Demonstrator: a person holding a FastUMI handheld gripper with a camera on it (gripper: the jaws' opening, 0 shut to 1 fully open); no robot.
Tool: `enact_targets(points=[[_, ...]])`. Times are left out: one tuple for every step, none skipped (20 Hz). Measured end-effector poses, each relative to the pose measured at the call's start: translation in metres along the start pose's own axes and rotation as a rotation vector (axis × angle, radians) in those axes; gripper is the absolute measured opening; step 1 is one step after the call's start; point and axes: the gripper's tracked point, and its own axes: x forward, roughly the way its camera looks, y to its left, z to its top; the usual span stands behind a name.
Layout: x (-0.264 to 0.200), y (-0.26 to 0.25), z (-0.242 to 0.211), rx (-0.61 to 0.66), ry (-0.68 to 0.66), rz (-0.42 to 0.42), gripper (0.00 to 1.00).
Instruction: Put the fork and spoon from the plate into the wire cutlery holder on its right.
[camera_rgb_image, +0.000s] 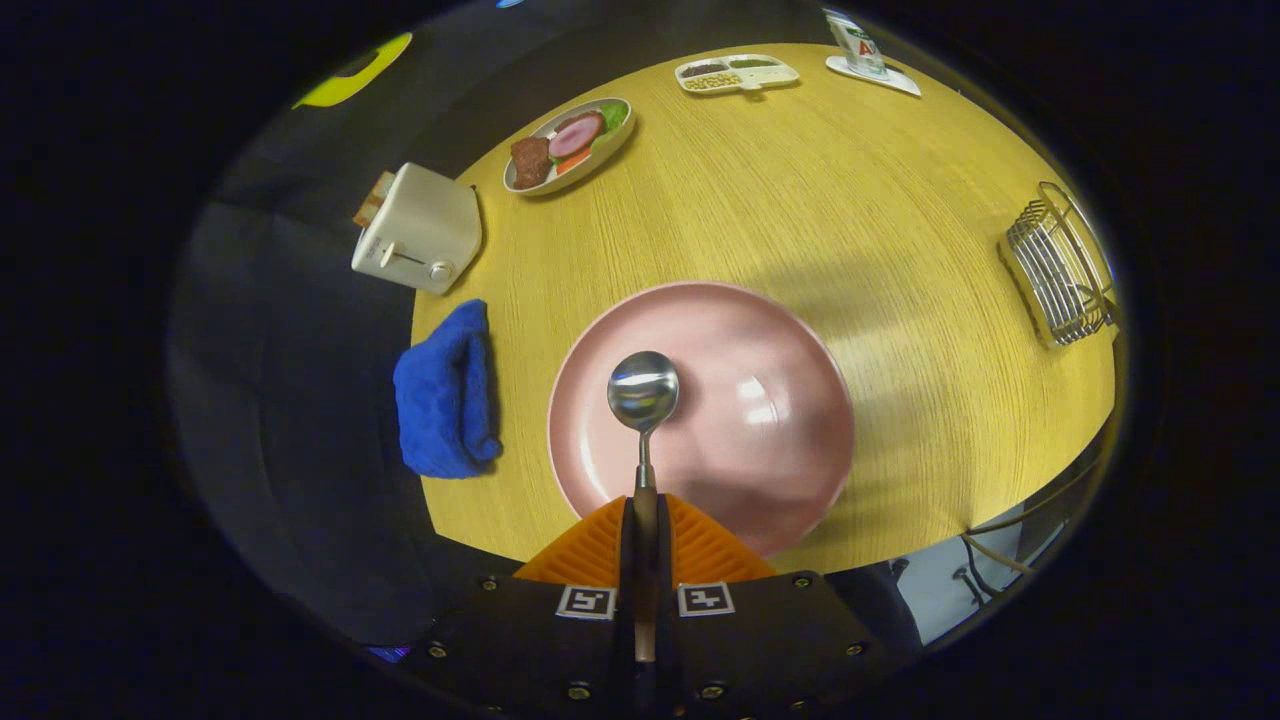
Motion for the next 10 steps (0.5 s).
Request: enact_targets(points=[[-0.007,0.000,0.007,0.008,-0.012,0.008,0.09],[-0.014,-0.001,0.013,0.017,-0.026,0.016,0.09],[-0.022,-0.002,0.021,0.028,-0.041,0.025,0.08],[-0.030,-0.003,0.028,0.040,-0.056,0.033,0.09],[-0.038,-0.006,0.037,0.051,-0.075,0.038,0.09],[-0.048,-0.010,0.045,0.059,-0.093,0.040,0.08],[-0.055,-0.016,0.051,0.067,-0.112,0.040,0.08],[-0.064,-0.021,0.059,0.074,-0.132,0.039,0.09],[-0.074,-0.027,0.067,0.083,-0.149,0.036,0.09],[-0.085,-0.034,0.075,0.095,-0.170,0.034,0.09]])
